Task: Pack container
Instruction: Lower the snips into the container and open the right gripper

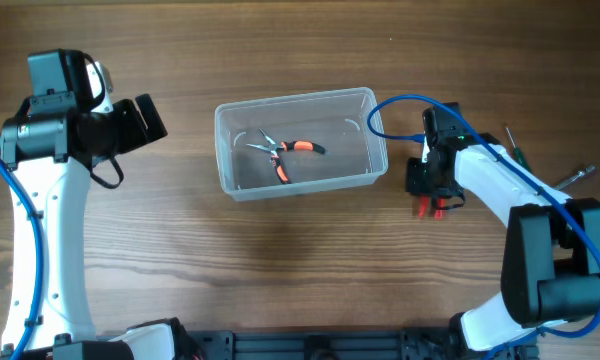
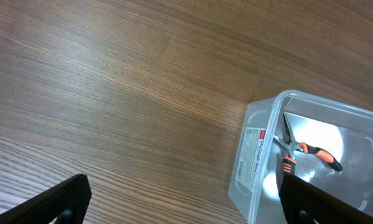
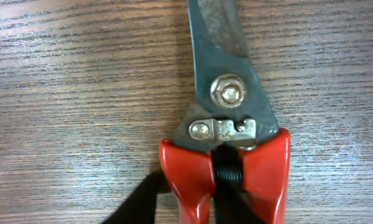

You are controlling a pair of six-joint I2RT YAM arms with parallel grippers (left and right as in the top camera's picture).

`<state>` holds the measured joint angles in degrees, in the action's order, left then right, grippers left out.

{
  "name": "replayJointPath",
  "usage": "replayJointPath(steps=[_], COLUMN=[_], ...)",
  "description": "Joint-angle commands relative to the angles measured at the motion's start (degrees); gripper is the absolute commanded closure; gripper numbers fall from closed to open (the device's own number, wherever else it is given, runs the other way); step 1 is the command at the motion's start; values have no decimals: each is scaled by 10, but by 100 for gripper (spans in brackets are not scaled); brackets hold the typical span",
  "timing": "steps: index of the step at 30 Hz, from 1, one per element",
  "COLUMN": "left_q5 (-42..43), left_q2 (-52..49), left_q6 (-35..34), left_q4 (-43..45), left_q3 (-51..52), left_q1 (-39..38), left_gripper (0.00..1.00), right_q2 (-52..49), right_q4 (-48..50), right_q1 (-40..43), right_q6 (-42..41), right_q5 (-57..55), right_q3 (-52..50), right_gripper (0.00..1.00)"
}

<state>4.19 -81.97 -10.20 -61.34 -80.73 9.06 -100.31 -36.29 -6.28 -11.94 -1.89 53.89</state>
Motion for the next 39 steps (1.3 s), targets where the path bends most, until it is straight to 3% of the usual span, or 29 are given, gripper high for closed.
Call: replayJointPath(steps=[1,5,11,17,21,24,29,31,39], left_q5=[3,3,3,3,3,3,3,3,3], left_q2=[0,0,0,0,0,0,0,0,0], left_q6=[-7,-7,-7,-7,-7,-7,-7,-7,-7], left_q4=[0,0,0,0,0,0,0,0,0], left_q3=[1,1,1,1,1,1,1,1,1], left_q1=[-3,-3,-3,-3,-3,-3,-3,-3,-3], left_gripper=[0,0,0,0,0,0,0,0,0], right_q2=[-38,-38,-30,19,25,25,21,7,-156], right_q4=[3,6,-12,-168,-221,-259,-260,-260,-305], right_q1=[-4,-4,-4,-4,-27,-84,-166,-178,-187], right_q6=[-2,-3,7,63,192,468,781,838,837], right_q5=[45,45,45,-14,26,141,184,214,252], right_q3=[-18,-18,20,255,407,449,443,440,440], right_gripper=[79,96,96,96,96,96,96,96,96])
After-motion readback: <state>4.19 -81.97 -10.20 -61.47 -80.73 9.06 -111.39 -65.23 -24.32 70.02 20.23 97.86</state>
